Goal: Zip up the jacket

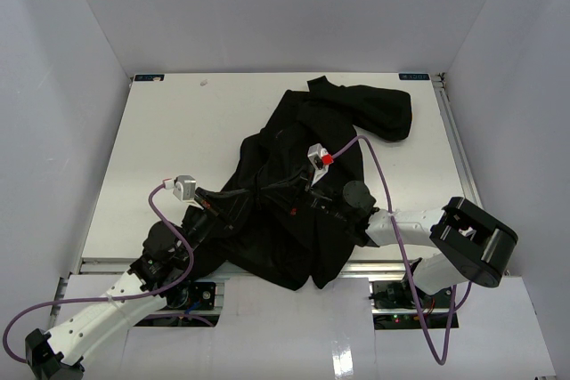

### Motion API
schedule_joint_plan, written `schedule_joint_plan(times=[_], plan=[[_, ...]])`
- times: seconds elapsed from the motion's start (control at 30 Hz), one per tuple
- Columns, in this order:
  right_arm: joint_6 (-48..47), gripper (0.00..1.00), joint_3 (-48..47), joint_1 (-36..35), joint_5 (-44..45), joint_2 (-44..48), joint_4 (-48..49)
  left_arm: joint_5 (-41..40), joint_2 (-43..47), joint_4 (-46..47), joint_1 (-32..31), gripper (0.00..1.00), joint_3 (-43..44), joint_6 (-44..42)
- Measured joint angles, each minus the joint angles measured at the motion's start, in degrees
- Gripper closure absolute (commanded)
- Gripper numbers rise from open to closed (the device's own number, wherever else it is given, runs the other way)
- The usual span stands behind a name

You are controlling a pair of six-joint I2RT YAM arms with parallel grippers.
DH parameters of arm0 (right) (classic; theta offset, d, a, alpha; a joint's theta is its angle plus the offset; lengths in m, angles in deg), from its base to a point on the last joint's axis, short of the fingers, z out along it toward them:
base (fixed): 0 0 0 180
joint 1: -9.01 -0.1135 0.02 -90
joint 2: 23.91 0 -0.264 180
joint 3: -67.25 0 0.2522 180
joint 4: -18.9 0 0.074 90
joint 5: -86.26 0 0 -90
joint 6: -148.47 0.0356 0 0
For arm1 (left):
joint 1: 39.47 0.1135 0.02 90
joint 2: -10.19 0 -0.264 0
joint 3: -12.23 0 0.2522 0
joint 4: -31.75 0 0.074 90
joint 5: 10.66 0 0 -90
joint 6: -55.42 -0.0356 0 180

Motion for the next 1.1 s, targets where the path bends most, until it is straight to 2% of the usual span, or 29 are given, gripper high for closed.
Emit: schedule_joint_plan(times=[1.1], plan=[[-1.22,0.92,-0.02,0.0,0.95,1.03,-0.02,0.92,-0.79,0.36,0.0,1.0,0.0,0.46]])
